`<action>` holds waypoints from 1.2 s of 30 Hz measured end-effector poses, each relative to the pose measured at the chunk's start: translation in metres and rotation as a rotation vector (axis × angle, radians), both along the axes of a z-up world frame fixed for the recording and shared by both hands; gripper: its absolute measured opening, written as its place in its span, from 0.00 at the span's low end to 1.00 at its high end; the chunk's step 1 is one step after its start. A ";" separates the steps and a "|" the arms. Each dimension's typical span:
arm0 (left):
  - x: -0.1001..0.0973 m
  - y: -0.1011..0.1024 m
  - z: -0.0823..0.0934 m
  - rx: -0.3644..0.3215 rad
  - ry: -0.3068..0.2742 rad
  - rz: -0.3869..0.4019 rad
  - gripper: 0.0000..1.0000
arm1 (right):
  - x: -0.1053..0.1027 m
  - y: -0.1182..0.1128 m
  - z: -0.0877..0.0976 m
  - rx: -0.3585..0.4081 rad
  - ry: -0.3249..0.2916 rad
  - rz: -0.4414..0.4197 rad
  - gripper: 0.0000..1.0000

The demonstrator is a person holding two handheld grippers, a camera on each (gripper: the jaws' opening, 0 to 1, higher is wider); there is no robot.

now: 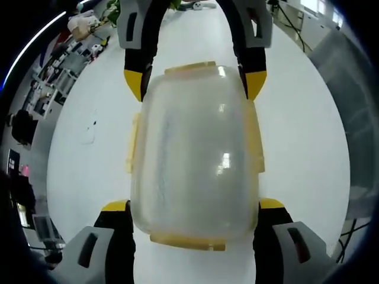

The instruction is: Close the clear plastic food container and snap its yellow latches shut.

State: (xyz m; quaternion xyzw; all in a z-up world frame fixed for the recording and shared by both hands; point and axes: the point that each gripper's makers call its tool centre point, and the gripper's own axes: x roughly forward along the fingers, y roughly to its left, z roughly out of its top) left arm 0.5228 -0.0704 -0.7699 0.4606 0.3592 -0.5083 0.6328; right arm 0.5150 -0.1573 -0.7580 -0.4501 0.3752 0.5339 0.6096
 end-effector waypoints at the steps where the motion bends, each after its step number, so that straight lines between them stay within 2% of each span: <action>1: 0.000 0.000 0.000 -0.001 0.000 0.000 0.81 | 0.000 0.000 0.000 0.000 0.000 0.000 0.73; 26: -0.006 0.001 0.011 -0.026 -0.032 0.010 0.79 | -0.001 -0.006 0.012 0.012 -0.046 -0.004 0.77; 36: -0.018 0.008 0.018 -0.027 -0.040 0.009 0.80 | -0.010 -0.008 0.021 0.023 -0.061 -0.014 0.76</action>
